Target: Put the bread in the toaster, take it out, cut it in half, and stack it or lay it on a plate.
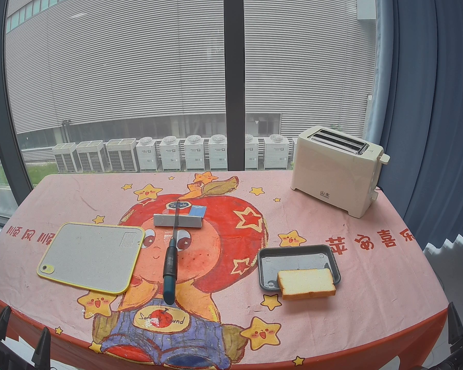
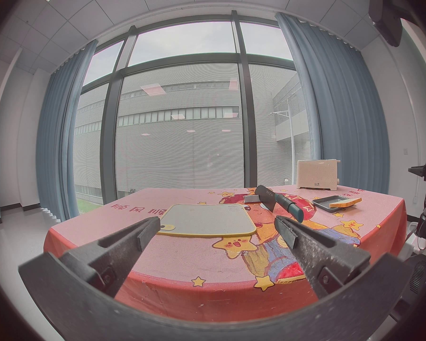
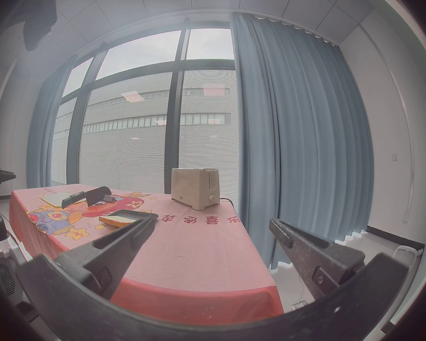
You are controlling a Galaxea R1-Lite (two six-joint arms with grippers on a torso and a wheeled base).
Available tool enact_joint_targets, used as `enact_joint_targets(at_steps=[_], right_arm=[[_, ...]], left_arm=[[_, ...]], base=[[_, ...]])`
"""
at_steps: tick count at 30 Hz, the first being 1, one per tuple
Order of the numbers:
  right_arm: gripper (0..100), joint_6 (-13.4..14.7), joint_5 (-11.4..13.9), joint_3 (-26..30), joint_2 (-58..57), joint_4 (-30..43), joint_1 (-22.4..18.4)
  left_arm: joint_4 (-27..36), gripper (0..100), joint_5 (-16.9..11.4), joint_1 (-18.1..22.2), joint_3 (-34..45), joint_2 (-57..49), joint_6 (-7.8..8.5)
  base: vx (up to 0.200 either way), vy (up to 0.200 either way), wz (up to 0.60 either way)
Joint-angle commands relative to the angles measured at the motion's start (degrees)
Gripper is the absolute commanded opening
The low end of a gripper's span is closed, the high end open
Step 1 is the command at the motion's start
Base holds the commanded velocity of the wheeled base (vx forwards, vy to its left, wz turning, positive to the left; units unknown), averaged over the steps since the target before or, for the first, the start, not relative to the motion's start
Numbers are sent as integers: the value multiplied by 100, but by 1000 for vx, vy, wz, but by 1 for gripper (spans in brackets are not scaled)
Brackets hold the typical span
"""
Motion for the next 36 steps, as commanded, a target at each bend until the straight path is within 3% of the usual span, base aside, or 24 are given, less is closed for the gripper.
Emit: enact_joint_targets(at_steps=[1, 6, 9, 22, 26, 30, 32, 33, 36], right_arm=[[100, 0, -24, 101, -57, -10, -2], [100, 0, -32, 101, -57, -63, -2], [100, 0, -32, 101, -57, -652, -2], [100, 36, -6, 101, -66, -678, 7], [100, 18, 100, 101, -66, -766, 7], [100, -26, 460, 101, -66, -749, 7], [100, -26, 469, 101, -66, -749, 7], [100, -44, 644, 84, -66, -854, 7], [100, 9, 741, 66, -66, -1021, 7]], left_arm=[[0, 100, -2, 3, 92, -2, 0], [0, 100, -2, 3, 92, -2, 0], [0, 100, -2, 3, 92, -2, 0], [0, 100, -2, 3, 92, -2, 0], [0, 100, -2, 3, 92, -2, 0], [0, 100, -2, 3, 92, -2, 0], [0, 100, -2, 3, 92, -2, 0], [0, 100, -2, 3, 92, -2, 0], [0, 100, -11, 3, 92, -2, 0]], base=[[0, 0, 0], [0, 0, 0], [0, 0, 0], [0, 0, 0], [0, 0, 0], [0, 0, 0], [0, 0, 0], [0, 0, 0], [0, 0, 0]])
